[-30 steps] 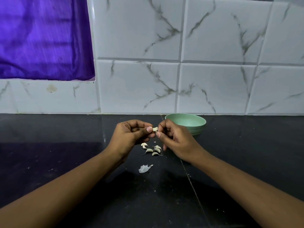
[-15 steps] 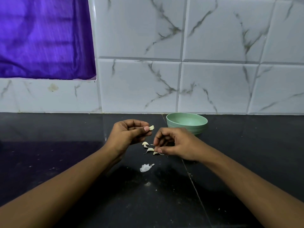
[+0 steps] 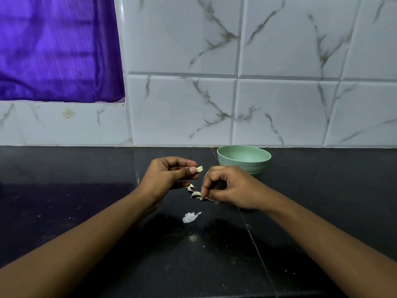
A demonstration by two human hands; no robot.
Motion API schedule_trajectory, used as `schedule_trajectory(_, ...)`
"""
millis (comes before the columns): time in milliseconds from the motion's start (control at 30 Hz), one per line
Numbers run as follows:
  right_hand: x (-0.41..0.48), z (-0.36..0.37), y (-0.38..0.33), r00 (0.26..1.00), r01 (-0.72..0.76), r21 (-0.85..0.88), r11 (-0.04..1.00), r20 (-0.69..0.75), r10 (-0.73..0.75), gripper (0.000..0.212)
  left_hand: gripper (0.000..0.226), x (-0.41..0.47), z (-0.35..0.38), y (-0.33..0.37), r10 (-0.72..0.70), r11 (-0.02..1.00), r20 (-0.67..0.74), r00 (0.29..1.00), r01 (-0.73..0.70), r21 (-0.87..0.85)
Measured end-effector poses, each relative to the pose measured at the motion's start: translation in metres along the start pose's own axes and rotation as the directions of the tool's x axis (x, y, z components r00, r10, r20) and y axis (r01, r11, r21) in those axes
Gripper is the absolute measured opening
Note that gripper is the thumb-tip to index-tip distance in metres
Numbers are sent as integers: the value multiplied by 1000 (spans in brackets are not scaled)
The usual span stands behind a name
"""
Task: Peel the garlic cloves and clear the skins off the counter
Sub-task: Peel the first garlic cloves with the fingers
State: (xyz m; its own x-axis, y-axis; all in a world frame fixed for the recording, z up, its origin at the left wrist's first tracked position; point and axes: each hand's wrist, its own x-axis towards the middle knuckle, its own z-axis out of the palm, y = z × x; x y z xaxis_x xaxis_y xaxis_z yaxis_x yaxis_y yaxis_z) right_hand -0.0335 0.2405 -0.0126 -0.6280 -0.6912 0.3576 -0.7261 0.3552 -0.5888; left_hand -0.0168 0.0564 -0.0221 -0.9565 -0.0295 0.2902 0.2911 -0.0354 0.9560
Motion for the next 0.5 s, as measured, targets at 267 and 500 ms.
schedule_trajectory(267,-2,-1,1,989,-119,192,974,109,99,10,8,0,-2,0,18,998,32,999,-20,61)
schedule_trajectory(500,-2,4,-3,998,-40,165,985,50,32,27,10,1,-4,1,19,995,52,998,-24,94)
